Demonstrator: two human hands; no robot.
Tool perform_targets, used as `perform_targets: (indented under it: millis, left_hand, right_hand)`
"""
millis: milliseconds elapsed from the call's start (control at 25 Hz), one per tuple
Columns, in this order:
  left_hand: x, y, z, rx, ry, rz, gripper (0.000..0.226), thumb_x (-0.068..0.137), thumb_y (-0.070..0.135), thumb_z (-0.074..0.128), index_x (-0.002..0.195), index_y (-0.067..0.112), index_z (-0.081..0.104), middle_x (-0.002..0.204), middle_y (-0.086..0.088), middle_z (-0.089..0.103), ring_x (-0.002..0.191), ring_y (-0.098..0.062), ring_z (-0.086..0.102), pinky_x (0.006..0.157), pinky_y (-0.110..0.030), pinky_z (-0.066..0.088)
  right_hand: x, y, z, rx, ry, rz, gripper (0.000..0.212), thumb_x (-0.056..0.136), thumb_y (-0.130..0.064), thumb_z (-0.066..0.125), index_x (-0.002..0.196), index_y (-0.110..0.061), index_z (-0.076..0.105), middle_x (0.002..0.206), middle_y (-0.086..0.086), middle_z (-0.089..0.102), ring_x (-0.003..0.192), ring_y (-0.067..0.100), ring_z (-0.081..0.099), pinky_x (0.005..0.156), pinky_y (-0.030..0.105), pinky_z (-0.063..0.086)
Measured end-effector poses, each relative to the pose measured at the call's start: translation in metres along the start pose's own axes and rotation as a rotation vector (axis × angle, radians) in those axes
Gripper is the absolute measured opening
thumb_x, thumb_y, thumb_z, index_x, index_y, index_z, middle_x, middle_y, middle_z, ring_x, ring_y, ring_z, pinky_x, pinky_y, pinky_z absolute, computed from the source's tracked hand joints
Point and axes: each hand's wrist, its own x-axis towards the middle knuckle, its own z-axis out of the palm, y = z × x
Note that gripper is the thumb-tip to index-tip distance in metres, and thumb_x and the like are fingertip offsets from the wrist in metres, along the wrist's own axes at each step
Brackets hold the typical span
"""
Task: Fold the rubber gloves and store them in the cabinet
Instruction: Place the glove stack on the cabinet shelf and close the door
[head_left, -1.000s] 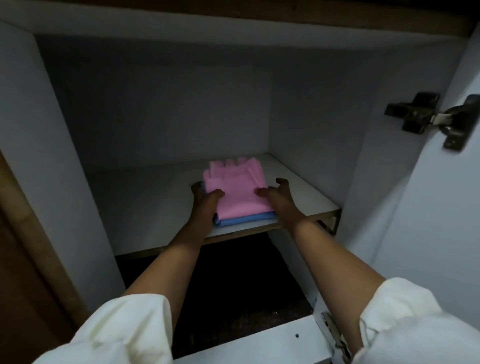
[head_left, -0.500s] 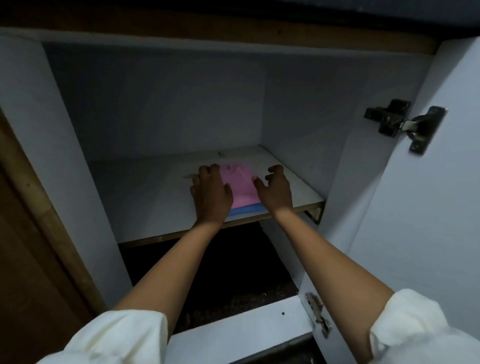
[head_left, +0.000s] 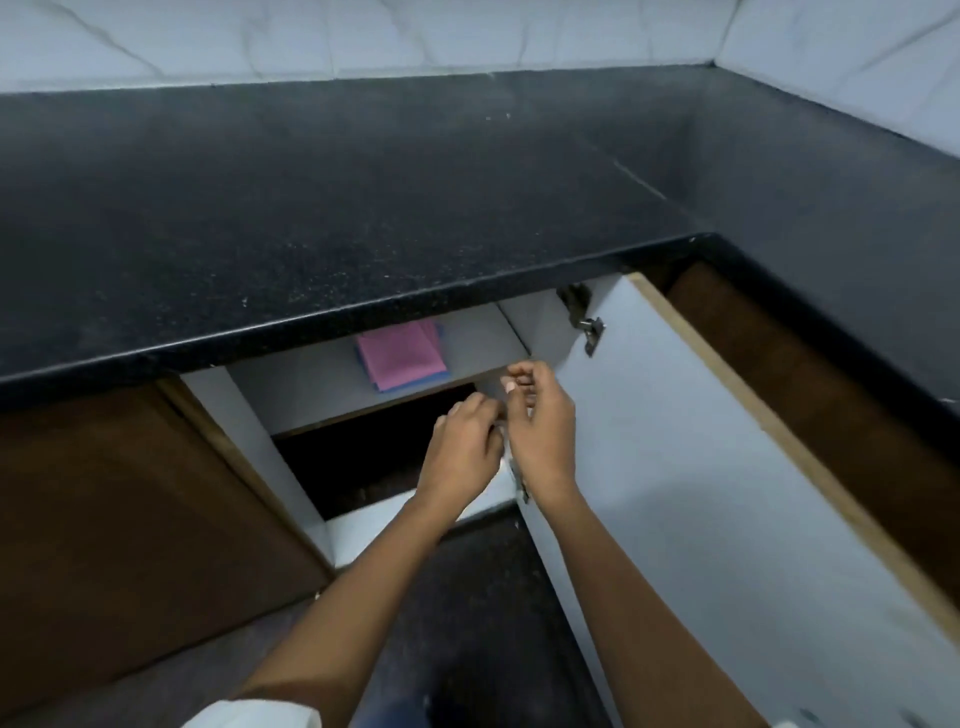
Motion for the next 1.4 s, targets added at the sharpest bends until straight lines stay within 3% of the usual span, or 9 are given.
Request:
perform_targets:
  millis: [200,360,440,560,920,1040,1160,1280,1400]
  left_hand:
    - [-0.072,0.114,-0.041,-0.137,-0.163,-0.048,0.018,0.088,0.006,0.052,0.101,0.005,0.063,0.106,-0.012,0.064,0.099,-0.027,0.059,0.089,-0.039,0.047]
    - [-0.113,0.164,-0.048,-0.138,-0.319,0.003,0.018,0.088,0.007,0.051,0.102,0.006,0.063,0.106,-0.01,0.064,0.096,-0.023,0.059,0.08,-0.025,0.041]
    - [-0.124,0.176,-0.05,-0.138,-0.343,0.001,0.017,0.089,0.008,0.051,0.102,0.007,0.062,0.105,-0.009,0.064,0.091,-0.018,0.057,0.074,-0.019,0.036]
    - [-0.132,0.184,-0.057,-0.121,-0.35,-0.011,0.016,0.089,0.008,0.052,0.101,0.006,0.062,0.105,-0.01,0.064,0.084,-0.013,0.051,0.073,-0.021,0.036]
    - [-0.152,0.163,-0.07,-0.114,-0.336,-0.18,0.029,0.094,0.029,0.048,0.109,0.007,0.06,0.111,-0.014,0.065,0.101,-0.027,0.059,0.078,-0.029,0.041]
    - [-0.155,0.152,-0.077,-0.117,-0.365,-0.268,0.041,0.093,0.037,0.049,0.12,0.007,0.055,0.118,-0.016,0.064,0.109,-0.03,0.059,0.088,-0.035,0.045]
    - [-0.156,0.12,-0.102,0.032,-0.285,-0.315,0.038,0.087,0.027,0.057,0.121,0.011,0.052,0.12,-0.015,0.062,0.111,-0.032,0.058,0.091,-0.04,0.048]
    - [-0.151,0.076,-0.139,0.145,-0.226,-0.335,0.04,0.084,0.014,0.058,0.123,0.01,0.052,0.12,-0.015,0.061,0.11,-0.032,0.058,0.091,-0.042,0.049]
    - [-0.141,0.033,-0.174,0.264,-0.216,-0.275,0.038,0.082,0.008,0.059,0.119,0.008,0.052,0.117,-0.013,0.055,0.107,-0.032,0.057,0.085,-0.042,0.048]
  right_hand:
    - [-0.069,-0.065,-0.135,-0.402,0.132,-0.129,0.026,0.086,-0.005,0.054,0.112,-0.006,0.057,0.115,0.012,0.061,0.107,0.025,0.055,0.087,0.029,0.044]
    - [-0.108,-0.054,-0.226,-0.885,0.163,0.329,0.048,0.086,-0.02,0.062,0.129,-0.007,0.044,0.136,0.016,0.049,0.127,0.03,0.045,0.108,0.046,0.034]
    - [-0.121,-0.045,-0.252,-0.867,0.033,0.55,0.038,0.091,-0.019,0.055,0.125,-0.005,0.044,0.13,0.017,0.053,0.122,0.032,0.049,0.106,0.047,0.034]
    - [-0.132,-0.043,-0.262,-0.821,-0.068,0.556,0.024,0.091,-0.008,0.049,0.115,-0.003,0.049,0.12,0.017,0.059,0.11,0.032,0.056,0.095,0.045,0.042]
    - [-0.173,-0.083,-0.196,-0.645,-0.249,0.453,0.032,0.087,-0.027,0.058,0.111,-0.008,0.05,0.106,0.011,0.066,0.092,0.025,0.066,0.068,0.031,0.051]
    - [-0.183,-0.09,-0.156,-0.363,-0.384,0.449,0.034,0.084,-0.026,0.058,0.113,-0.009,0.054,0.108,0.013,0.068,0.1,0.03,0.066,0.085,0.039,0.053]
    - [-0.193,-0.094,-0.112,-0.105,-0.608,0.434,0.027,0.091,-0.018,0.051,0.115,-0.008,0.058,0.108,0.015,0.068,0.099,0.021,0.063,0.086,0.031,0.049]
    - [-0.193,-0.103,-0.055,-0.133,-0.806,0.36,0.029,0.092,-0.02,0.051,0.116,-0.004,0.057,0.116,0.017,0.064,0.112,0.029,0.058,0.096,0.04,0.046]
    - [-0.175,-0.125,0.0,-0.142,-0.846,0.343,0.04,0.09,-0.018,0.054,0.129,-0.008,0.05,0.133,0.015,0.055,0.126,0.029,0.049,0.103,0.036,0.04]
